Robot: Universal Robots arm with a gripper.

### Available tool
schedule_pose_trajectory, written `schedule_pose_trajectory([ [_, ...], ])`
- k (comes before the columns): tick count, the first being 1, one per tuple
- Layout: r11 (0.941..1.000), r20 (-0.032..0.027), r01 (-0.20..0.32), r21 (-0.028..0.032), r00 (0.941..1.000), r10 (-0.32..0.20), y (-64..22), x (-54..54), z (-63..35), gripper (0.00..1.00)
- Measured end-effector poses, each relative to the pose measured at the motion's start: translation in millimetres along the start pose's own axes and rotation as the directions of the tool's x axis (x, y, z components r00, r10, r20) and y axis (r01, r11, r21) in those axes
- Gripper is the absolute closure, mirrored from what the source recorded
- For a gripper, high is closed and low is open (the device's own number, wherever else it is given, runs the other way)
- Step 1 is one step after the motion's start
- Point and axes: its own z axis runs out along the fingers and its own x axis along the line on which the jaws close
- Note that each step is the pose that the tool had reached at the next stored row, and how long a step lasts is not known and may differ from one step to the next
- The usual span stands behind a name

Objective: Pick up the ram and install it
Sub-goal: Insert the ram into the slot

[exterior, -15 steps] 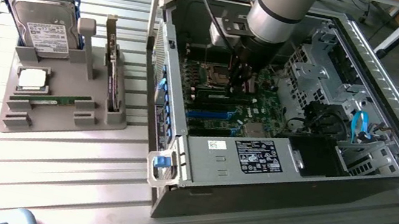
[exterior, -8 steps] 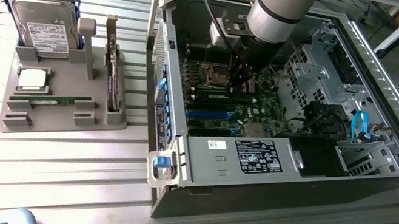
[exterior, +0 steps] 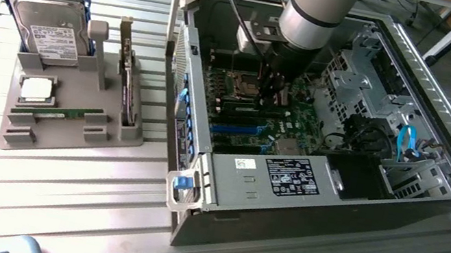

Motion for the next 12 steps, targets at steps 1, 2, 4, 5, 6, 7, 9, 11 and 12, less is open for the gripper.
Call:
schedule_pose_trajectory([
  [1,1.0000,0.0000,0.000,0.0000,1.0000,0.000,0.0,0.0,0.2,0.88],
  [2,1.0000,0.0000,0.000,0.0000,1.0000,0.000,0.0,0.0,0.3,0.88],
  [4,1.0000,0.0000,0.000,0.0000,1.0000,0.000,0.0,0.0,0.3,0.88],
  [5,1.0000,0.0000,0.000,0.0000,1.0000,0.000,0.0,0.0,0.3,0.88],
  [6,1.0000,0.0000,0.000,0.0000,1.0000,0.000,0.0,0.0,0.3,0.88],
  [7,1.0000,0.0000,0.000,-0.0001,1.0000,0.000,0.0,0.0,0.3,0.87],
  [9,1.0000,0.0000,0.000,-0.0001,1.0000,0.000,0.0,0.0,0.3,0.81],
  [11,1.0000,0.0000,0.000,0.0000,1.0000,0.000,0.0,0.0,0.3,0.81],
  [12,1.0000,0.0000,0.000,0.0000,1.0000,0.000,0.0,0.0,0.3,0.81],
])
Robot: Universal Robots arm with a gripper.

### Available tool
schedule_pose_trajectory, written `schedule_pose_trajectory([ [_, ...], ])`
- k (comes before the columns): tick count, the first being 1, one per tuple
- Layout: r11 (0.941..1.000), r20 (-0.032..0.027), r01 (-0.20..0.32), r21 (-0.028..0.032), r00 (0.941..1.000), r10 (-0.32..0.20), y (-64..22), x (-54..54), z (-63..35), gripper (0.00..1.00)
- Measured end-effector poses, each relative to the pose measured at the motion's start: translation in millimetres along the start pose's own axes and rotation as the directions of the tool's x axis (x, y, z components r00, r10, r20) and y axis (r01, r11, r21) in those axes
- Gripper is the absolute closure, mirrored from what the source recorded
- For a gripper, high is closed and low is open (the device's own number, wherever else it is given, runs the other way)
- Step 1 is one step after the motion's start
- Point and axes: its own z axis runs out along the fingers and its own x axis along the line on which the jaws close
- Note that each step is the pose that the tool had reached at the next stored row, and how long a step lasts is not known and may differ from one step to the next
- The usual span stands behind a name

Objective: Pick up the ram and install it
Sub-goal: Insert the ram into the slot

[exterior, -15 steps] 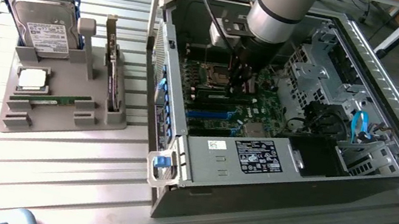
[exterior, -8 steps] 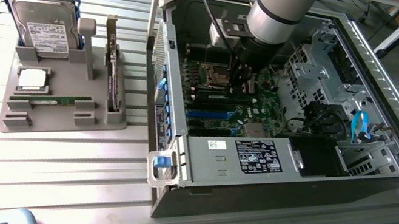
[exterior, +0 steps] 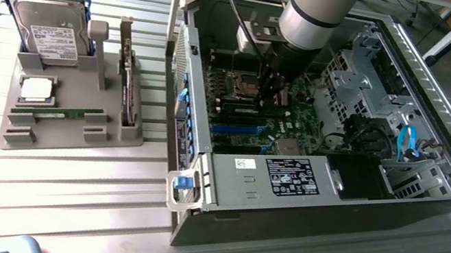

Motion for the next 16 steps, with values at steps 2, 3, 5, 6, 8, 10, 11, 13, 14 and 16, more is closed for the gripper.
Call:
schedule_pose_trajectory([
  [2,1.0000,-0.0004,0.000,0.0000,1.0000,0.000,0.0,0.0,0.0,0.81],
  [3,1.0000,-0.0005,0.000,-0.0001,1.0000,0.000,0.0,0.0,-0.5,0.81],
  [5,1.0000,-0.0004,0.000,0.0000,1.0000,0.000,0.0,0.0,-3.5,0.81],
  [6,1.0000,-0.0004,0.000,0.0001,1.0000,0.000,0.0,0.0,-6.3,0.81],
  [8,1.0000,-0.0005,0.000,0.0001,1.0000,0.000,0.0,0.1,-11.3,0.81],
  [10,1.0000,-0.0004,0.000,0.0001,1.0000,0.000,0.1,0.1,-15.8,0.81],
  [11,1.0000,-0.0006,0.000,0.0001,1.0000,0.000,0.1,0.1,-17.7,0.81],
  [13,1.0000,-0.0007,0.000,0.0002,1.0000,0.000,0.1,0.2,-21.5,0.81],
  [14,1.0000,-0.0007,0.000,0.0002,1.0000,0.000,0.1,0.2,-23.4,0.81],
  [16,1.0000,-0.0007,0.000,0.0002,1.0000,0.000,0.1,0.2,-26.7,0.81],
])
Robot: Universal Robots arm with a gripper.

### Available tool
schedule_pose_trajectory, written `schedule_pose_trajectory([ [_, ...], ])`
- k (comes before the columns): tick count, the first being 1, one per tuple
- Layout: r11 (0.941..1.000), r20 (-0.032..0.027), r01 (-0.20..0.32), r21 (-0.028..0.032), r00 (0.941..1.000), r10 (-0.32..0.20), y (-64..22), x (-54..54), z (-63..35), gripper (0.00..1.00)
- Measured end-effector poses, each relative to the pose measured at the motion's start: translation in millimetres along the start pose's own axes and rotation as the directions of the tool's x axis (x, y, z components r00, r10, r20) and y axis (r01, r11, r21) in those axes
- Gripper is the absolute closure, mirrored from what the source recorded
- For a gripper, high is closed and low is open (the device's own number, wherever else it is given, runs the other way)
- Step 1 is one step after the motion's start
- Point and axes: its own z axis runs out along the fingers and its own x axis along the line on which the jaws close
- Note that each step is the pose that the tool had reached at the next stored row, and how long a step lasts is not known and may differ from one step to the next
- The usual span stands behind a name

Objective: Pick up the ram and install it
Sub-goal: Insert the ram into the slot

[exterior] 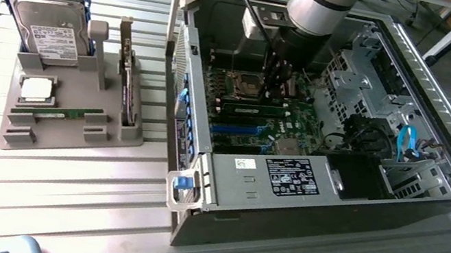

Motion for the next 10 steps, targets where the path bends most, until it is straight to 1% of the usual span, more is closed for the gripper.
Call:
schedule_pose_trajectory([
  [3,1.0000,0.0000,0.000,0.0000,1.0000,0.000,0.1,-1.3,-1.7,0.82],
  [4,1.0000,0.0000,0.000,0.0000,1.0000,0.000,0.1,-1.4,-1.8,0.89],
  [7,1.0000,-0.0003,0.000,-0.0001,1.0000,0.000,0.1,-2.3,-4.1,0.89],
  [10,1.0000,-0.0001,0.000,0.0000,1.0000,0.000,0.2,-2.4,-4.2,0.89],
])
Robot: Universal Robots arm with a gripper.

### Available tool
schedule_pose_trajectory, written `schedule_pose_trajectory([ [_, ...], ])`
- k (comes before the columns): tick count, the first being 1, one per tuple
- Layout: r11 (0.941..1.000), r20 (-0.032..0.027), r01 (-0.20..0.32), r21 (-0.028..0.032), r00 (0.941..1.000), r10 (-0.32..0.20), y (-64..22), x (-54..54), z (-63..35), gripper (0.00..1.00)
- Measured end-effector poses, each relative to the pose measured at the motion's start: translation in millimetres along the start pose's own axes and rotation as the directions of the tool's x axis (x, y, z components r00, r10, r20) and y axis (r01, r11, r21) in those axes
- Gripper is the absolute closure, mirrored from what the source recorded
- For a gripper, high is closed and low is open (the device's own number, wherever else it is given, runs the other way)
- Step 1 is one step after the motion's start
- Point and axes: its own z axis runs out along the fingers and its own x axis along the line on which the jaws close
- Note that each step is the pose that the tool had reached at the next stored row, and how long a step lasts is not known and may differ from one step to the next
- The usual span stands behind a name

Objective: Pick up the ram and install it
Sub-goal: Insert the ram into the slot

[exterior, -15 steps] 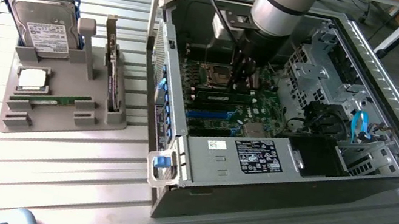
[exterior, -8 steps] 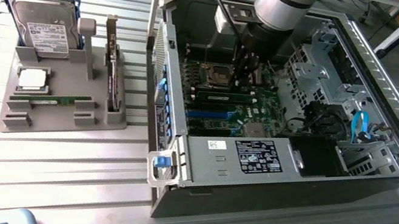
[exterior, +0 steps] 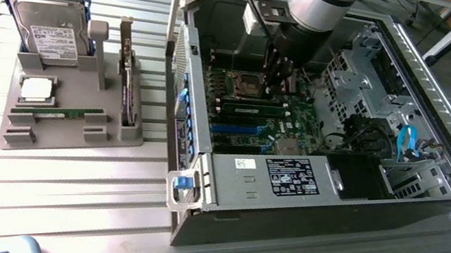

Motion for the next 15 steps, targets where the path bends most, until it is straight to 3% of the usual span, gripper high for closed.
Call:
schedule_pose_trajectory([
  [8,1.0000,0.0000,0.000,0.0000,1.0000,0.000,0.0,0.0,-3.0,0.89],
  [15,1.0000,-0.0001,0.000,0.0000,1.0000,0.000,0.1,0.2,-22.3,0.89],
])
